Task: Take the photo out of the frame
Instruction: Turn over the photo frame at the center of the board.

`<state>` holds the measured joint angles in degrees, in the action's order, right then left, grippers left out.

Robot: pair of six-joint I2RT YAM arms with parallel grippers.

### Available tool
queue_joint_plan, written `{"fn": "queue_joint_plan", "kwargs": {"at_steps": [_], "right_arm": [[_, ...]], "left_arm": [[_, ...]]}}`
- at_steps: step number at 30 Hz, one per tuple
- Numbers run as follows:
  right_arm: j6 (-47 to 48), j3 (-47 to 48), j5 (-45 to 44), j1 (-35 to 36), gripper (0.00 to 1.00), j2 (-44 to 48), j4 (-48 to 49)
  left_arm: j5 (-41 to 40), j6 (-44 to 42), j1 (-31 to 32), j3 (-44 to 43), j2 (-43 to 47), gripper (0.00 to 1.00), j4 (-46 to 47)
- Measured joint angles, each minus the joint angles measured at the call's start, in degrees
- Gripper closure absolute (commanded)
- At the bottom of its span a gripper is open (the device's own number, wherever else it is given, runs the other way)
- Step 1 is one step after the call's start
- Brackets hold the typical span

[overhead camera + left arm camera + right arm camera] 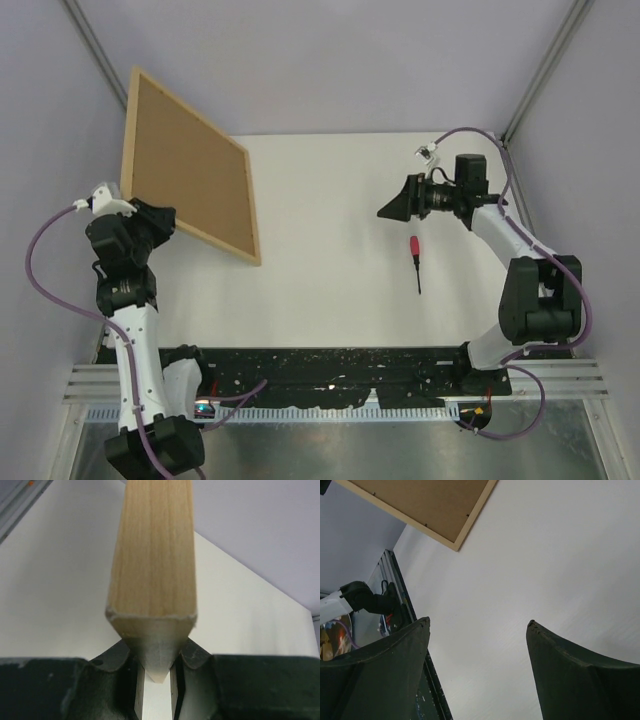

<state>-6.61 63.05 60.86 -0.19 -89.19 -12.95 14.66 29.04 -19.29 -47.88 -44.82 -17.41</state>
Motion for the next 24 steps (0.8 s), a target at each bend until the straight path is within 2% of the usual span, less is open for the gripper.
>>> {"fn": "queue_joint_plan", "kwargs": {"at_steps": [5, 14, 24], "right_arm": [[4.17, -4.66, -3.28, 10.34, 0.16, 1.20, 6.32], [21.20, -5.42, -25.16, 32.65, 0.16, 0.79, 14.60], [35.54, -0.39, -49.03, 49.88, 0.15, -12.26, 23.15]], "left_arm": [[4.46, 3.93, -3.15, 4.50, -1.05, 1.00, 6.43], [9.97, 6.75, -5.11, 6.23, -5.25, 1.00, 10.69], [15.13, 7.39, -5.22, 6.23, -8.44, 1.00, 9.97]]}}
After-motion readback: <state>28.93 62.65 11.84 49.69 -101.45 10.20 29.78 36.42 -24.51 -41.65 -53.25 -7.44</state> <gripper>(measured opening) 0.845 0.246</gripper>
